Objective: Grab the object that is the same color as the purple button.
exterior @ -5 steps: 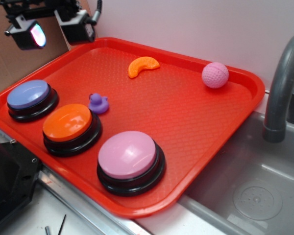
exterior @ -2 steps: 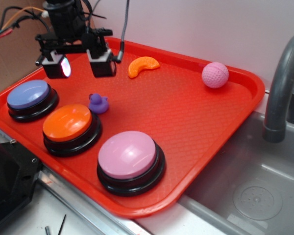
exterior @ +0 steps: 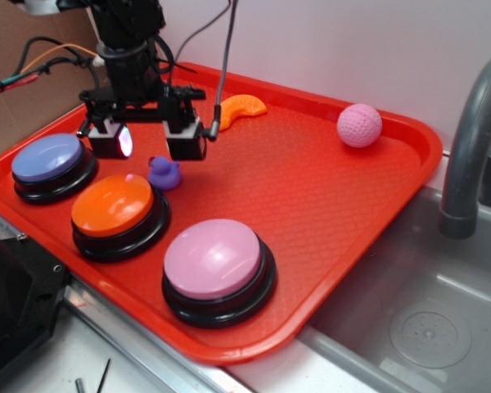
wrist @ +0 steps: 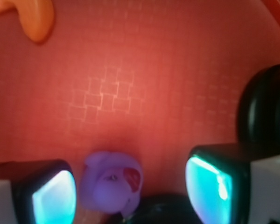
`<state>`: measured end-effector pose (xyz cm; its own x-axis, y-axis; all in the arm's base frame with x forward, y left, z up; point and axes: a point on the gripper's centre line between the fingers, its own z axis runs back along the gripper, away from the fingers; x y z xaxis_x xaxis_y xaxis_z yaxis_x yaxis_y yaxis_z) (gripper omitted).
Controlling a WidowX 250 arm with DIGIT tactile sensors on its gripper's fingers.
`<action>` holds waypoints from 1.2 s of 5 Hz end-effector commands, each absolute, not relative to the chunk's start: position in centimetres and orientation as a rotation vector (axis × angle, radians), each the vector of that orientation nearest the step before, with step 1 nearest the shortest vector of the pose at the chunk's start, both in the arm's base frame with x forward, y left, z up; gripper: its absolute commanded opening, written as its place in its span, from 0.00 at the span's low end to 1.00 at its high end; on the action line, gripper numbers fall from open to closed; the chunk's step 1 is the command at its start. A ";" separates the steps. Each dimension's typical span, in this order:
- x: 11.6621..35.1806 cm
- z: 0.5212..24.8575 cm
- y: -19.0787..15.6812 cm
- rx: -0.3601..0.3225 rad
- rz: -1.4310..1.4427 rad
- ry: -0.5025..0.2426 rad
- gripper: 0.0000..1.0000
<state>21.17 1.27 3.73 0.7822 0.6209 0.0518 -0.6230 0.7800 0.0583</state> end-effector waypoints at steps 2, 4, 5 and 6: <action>19.8 2.3 0.6 0.055 0.672 -0.043 0.00; 20.7 4.0 1.8 0.017 0.731 -0.027 0.00; 21.9 7.3 2.1 -0.041 0.766 -0.039 0.00; 22.9 11.6 1.8 -0.120 0.776 -0.082 0.00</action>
